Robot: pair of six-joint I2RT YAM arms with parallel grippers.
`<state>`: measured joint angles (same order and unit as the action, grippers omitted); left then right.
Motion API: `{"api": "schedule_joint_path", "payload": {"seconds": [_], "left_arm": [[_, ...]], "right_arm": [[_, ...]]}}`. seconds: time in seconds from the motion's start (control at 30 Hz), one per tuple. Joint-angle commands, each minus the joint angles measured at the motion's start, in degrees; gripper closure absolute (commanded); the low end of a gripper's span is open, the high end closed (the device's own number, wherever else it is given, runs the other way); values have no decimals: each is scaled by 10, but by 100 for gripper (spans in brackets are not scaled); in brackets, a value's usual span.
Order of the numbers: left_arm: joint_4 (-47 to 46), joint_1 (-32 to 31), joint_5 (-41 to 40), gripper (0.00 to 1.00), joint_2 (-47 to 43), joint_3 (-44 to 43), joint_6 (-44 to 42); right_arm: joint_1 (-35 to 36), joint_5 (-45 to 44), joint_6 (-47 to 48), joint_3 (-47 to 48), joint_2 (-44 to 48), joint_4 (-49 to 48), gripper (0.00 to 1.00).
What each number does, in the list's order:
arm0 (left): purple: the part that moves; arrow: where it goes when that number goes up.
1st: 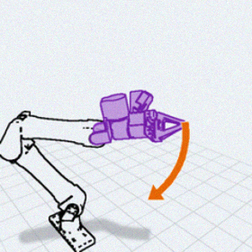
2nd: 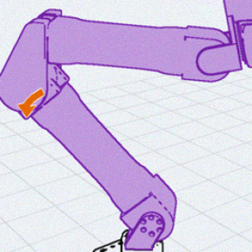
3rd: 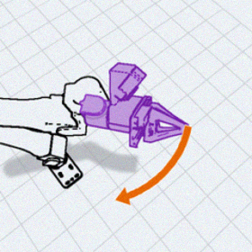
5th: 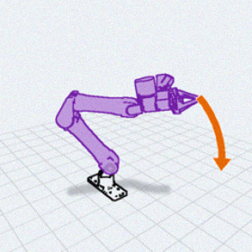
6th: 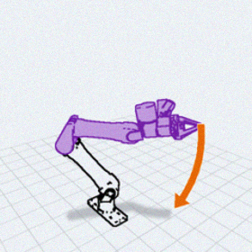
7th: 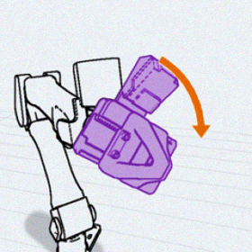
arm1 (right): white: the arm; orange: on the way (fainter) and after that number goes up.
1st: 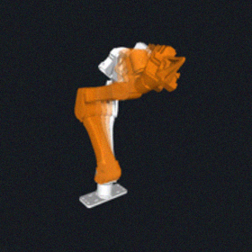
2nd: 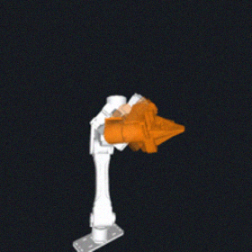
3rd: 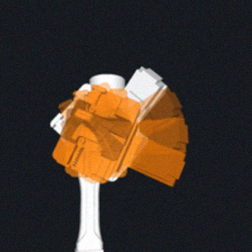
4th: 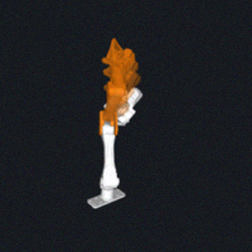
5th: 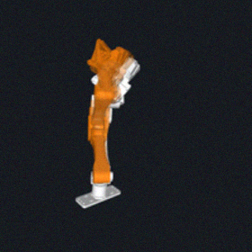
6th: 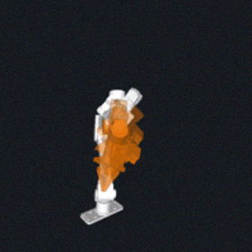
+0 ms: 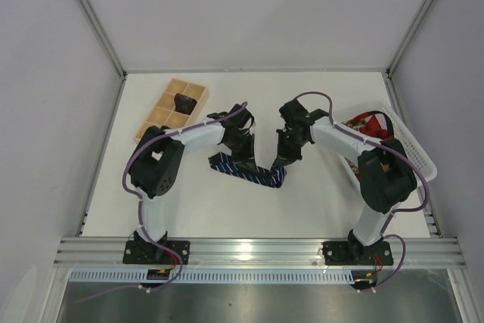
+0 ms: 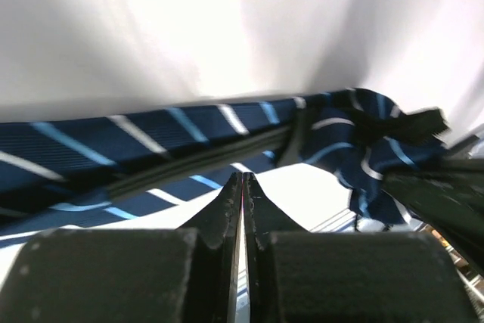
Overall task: Roll the ties
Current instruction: Roll the tie
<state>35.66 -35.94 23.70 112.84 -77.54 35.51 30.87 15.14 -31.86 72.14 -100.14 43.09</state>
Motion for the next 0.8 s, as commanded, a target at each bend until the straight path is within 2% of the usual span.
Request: {"api": "schedule_joint_path", "payload": {"seconds": [0.0, 0.1, 0.3, 0.53, 0.77], "left_arm": [[-9, 11, -12, 94, 6, 19, -21], [-23, 10, -31, 94, 13, 38, -21], [-55, 11, -19, 95, 9, 74, -10], [-53, 11, -21, 95, 2, 83, -12], [-50, 14, -16, 95, -11, 91, -17]], "right_arm": [[13, -13, 9, 33, -17, 10, 100], [28, -31, 11, 50, -33, 16, 100], [59, -48, 0, 87, -70, 22, 100], [80, -36, -12, 112, -110, 13, 94], [82, -10, -5, 112, -118, -2, 67]]}}
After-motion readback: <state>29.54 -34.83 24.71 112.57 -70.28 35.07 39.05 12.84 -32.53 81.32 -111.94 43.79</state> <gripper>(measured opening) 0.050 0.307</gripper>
